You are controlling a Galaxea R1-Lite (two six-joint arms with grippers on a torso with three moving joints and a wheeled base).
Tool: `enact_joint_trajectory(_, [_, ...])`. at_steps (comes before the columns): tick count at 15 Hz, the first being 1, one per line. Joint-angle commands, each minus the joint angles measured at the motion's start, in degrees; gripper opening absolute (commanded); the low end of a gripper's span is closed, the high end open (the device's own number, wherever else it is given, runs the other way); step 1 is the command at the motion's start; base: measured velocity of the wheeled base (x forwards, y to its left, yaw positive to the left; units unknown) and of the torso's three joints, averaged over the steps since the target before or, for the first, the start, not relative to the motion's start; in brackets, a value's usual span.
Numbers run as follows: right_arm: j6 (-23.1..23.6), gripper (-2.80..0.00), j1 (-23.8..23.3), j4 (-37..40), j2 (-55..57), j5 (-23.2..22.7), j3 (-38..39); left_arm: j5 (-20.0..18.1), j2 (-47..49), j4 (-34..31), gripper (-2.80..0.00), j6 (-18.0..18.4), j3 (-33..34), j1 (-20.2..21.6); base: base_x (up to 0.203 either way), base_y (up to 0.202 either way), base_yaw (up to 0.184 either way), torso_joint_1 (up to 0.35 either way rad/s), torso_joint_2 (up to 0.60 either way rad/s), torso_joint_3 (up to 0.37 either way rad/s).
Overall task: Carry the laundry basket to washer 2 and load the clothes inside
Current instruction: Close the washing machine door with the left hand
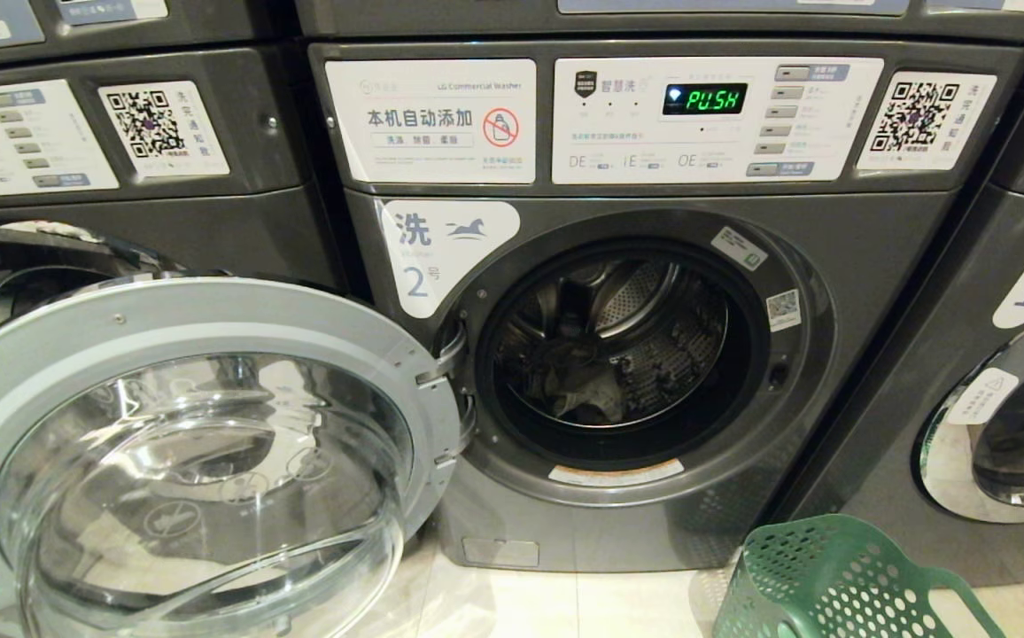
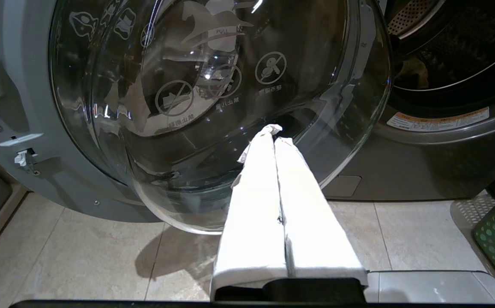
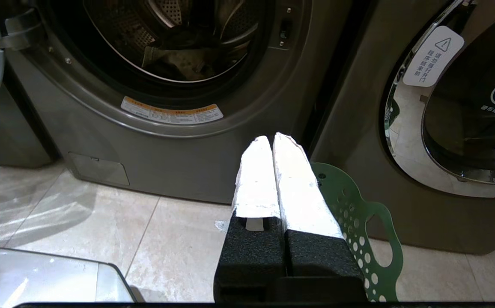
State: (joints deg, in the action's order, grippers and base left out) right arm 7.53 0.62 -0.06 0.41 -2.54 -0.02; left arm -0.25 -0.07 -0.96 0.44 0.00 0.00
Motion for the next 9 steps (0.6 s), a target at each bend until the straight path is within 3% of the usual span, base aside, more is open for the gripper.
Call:
enact_joint_trajectory(1, [-0.76,-2.80,-0.01,0.14,-0.41,0.48,0.02,-0.01,-0.01,0.00,-2.80,0.00,0.00,0.00,0.000,0.000,0.000,0.000,0.00,0.000])
enact_joint_trajectory(5, [-6.22,-2.80,-0.01,-0.03,-0.41,2.46,0.02,-0.01,-0.01,0.00,-2.80,0.02,0.00,0.00,0.000,0.000,0.000,0.000,0.00,0.000])
enact_joint_trajectory(9, [-6.10,-2.80,-0.01,-0.21,-0.41,2.63,0.02,-0.01,-0.01,0.00,-2.80,0.00,0.00,0.00,0.000,0.000,0.000,0.000,0.00,0.000])
